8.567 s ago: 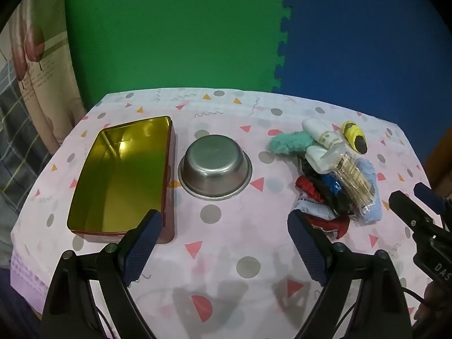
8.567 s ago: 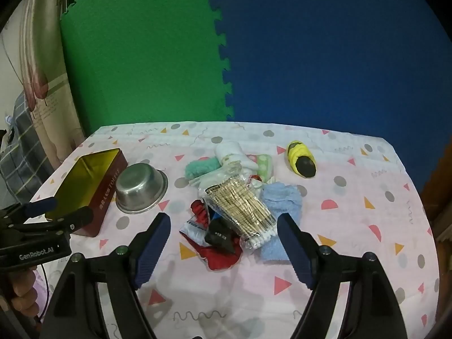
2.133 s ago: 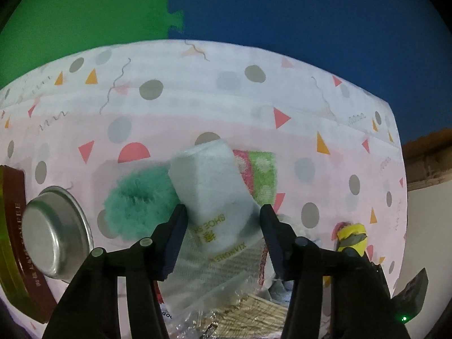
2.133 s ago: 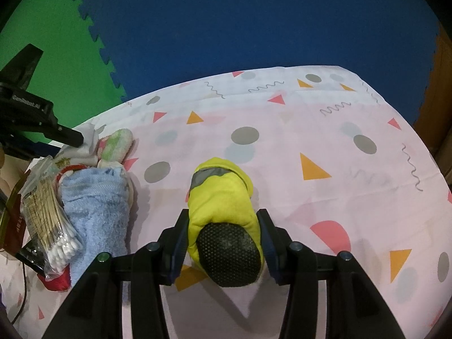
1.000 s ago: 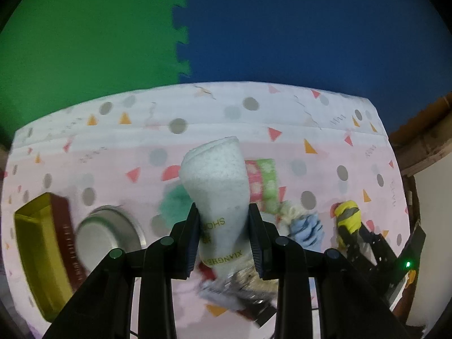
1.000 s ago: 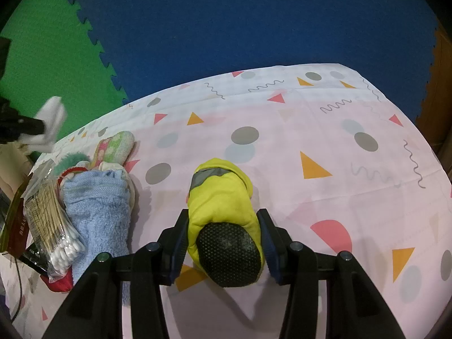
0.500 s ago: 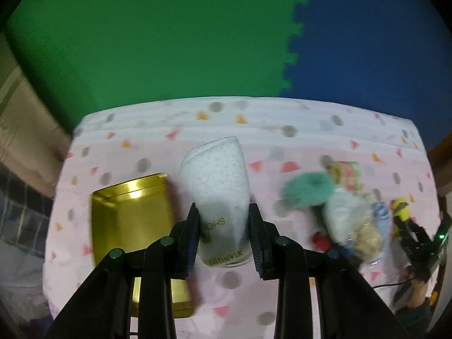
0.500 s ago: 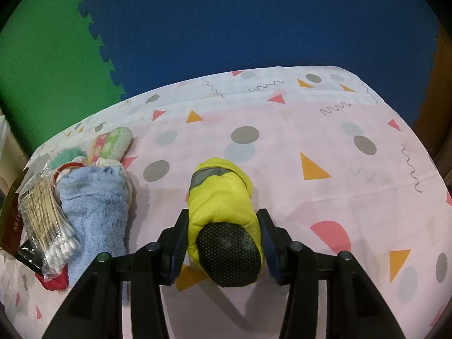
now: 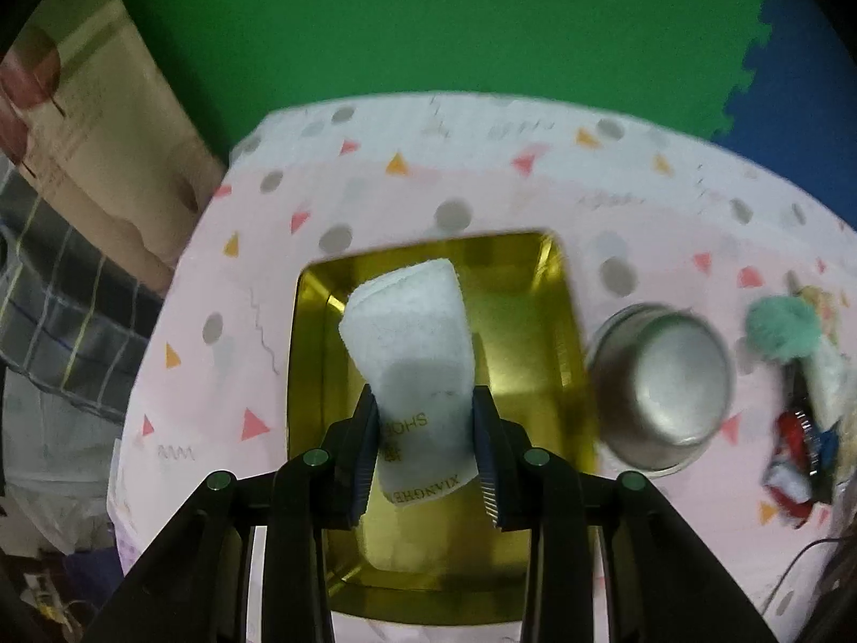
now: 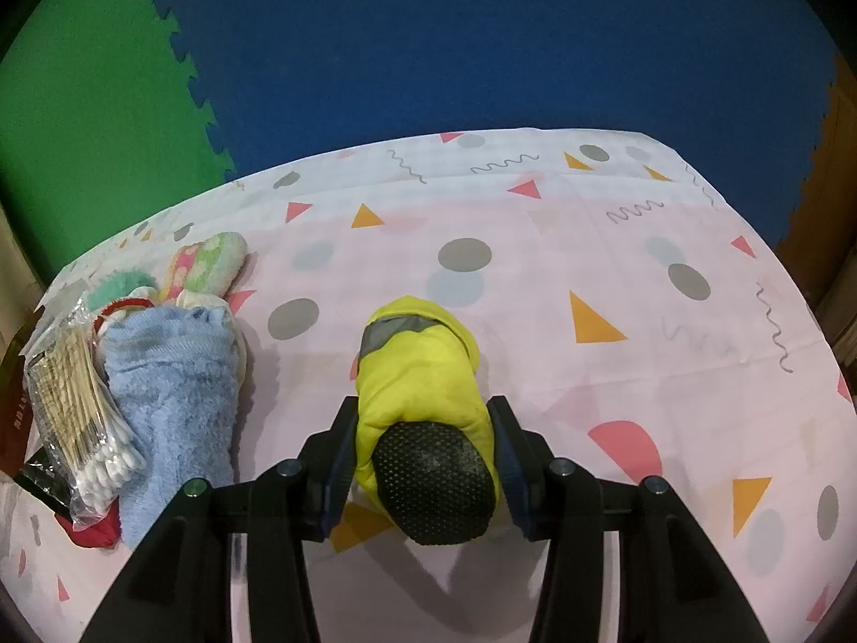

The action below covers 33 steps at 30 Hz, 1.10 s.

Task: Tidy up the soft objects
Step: 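Carry the white sock into the gold tin tray and open left gripper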

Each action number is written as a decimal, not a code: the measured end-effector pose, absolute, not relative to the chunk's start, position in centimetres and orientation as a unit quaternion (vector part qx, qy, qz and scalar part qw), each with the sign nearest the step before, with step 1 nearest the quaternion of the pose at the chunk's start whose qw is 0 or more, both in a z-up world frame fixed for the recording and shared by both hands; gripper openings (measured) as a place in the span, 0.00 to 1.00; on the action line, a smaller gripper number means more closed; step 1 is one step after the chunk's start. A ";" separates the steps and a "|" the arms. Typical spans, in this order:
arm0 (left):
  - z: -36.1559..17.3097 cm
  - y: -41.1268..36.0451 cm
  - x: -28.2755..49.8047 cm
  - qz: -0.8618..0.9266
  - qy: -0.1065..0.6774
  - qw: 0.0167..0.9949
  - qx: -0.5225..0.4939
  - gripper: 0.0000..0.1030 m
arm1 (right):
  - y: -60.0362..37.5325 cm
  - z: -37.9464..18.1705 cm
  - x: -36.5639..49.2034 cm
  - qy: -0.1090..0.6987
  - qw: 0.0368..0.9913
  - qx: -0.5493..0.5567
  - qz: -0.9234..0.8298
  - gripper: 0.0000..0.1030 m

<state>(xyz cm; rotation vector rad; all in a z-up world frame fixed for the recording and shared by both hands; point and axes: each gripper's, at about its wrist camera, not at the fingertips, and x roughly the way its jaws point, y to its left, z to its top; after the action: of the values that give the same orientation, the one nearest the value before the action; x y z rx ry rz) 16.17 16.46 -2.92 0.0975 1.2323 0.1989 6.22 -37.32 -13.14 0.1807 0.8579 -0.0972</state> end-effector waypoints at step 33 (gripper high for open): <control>-7.5 21.1 16.0 0.109 0.581 0.806 0.036 0.47 | -36.7 -13.2 6.5 0.424 0.902 0.054 -0.059 0.48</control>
<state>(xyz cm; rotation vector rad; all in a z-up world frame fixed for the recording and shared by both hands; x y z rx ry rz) 16.00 21.05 -7.46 0.0772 1.2432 0.2343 6.53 -36.69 -13.22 0.1111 0.8770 -0.1212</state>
